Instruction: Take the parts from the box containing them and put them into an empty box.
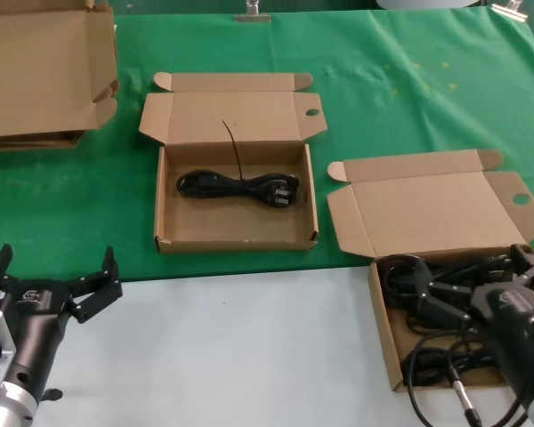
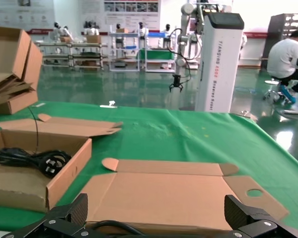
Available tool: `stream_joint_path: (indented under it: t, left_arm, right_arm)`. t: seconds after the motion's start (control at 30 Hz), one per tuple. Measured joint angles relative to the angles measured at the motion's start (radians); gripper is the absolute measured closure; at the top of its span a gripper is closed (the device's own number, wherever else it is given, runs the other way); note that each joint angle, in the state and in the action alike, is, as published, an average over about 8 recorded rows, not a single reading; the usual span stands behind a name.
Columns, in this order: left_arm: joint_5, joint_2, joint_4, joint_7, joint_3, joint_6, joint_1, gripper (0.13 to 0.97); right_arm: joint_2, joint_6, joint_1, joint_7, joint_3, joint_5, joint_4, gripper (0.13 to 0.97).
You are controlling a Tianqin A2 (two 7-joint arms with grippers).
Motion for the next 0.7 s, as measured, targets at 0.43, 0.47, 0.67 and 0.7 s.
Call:
stream_joint_path:
  t: [0.43, 0.47, 0.67, 0.7]
  left_arm:
    - [0.0, 0.0, 0.0, 0.0, 0.0, 0.0, 0.0, 0.132]
    - [0.0, 0.0, 0.0, 0.0, 0.0, 0.0, 0.0, 0.132]
    - [0.0, 0.0, 0.0, 0.0, 0.0, 0.0, 0.0, 0.132]
    - [0.0, 0.0, 0.0, 0.0, 0.0, 0.0, 0.0, 0.132]
  right_arm:
    - [-0.009, 0.014, -0.011, 0.002, 0.004, 0.004, 0.002, 0.129]
    - [-0.009, 0.014, -0.011, 0.002, 0.004, 0.004, 0.002, 0.129]
    - [-0.009, 0.014, -0.011, 0.002, 0.004, 0.004, 0.002, 0.129]
    - [-0.009, 0.014, -0.011, 0.002, 0.004, 0.004, 0.002, 0.129]
